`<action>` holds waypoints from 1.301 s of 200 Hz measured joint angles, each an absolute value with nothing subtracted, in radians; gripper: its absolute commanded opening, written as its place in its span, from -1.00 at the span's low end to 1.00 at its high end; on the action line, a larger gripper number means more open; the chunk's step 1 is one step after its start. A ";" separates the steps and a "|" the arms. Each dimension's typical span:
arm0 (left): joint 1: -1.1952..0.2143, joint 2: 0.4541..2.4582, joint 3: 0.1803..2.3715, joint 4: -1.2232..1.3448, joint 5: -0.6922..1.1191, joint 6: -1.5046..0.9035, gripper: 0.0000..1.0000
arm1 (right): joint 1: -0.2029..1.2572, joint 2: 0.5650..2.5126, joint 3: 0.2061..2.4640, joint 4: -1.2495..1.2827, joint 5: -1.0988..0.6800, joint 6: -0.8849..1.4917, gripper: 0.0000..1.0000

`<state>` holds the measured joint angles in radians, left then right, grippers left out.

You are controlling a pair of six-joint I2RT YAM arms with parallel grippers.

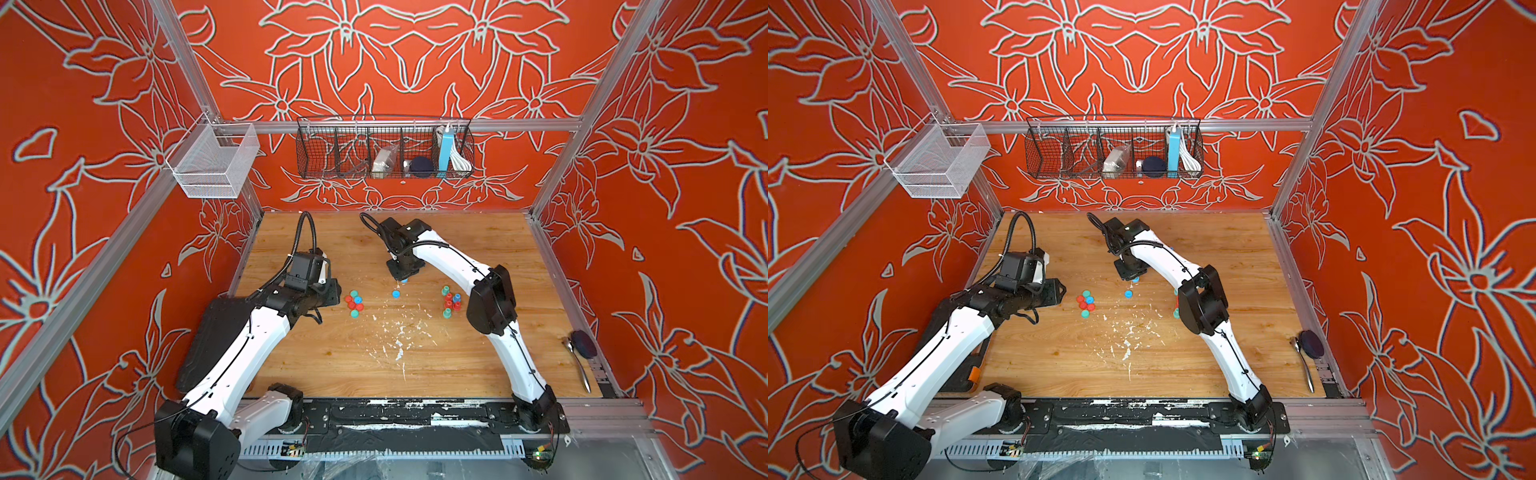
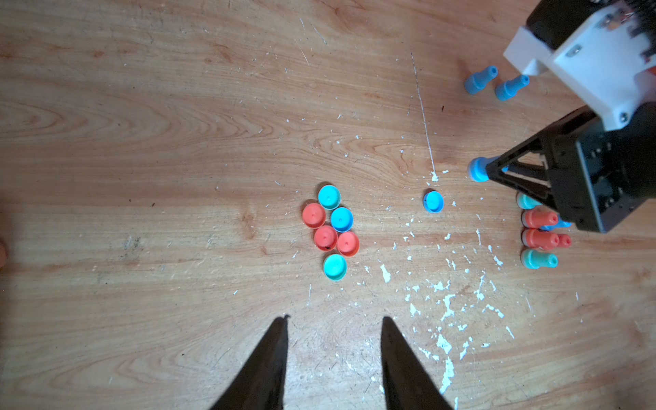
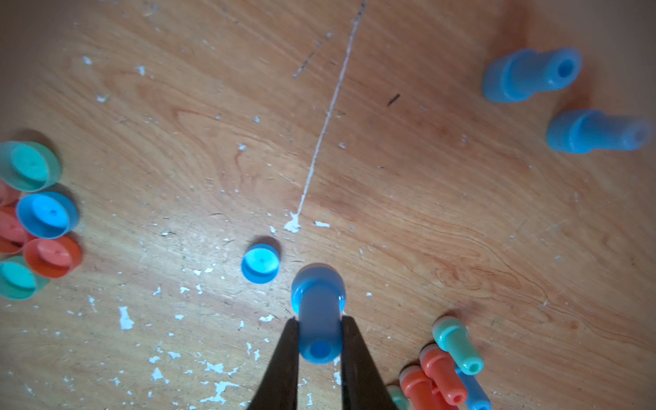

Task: Close the stamp cap
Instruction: Close the cover of the stamp.

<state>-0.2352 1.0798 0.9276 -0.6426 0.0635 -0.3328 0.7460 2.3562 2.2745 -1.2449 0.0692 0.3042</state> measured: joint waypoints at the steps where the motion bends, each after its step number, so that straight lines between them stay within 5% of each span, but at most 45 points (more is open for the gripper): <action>1: -0.235 1.080 0.928 -0.643 0.064 -0.333 -0.13 | 0.748 2.358 2.278 -1.247 0.069 0.305 -0.83; 260: -0.229 1.080 0.928 -0.643 0.065 -0.333 -0.13 | 0.809 2.430 2.278 -1.251 0.033 0.330 -0.86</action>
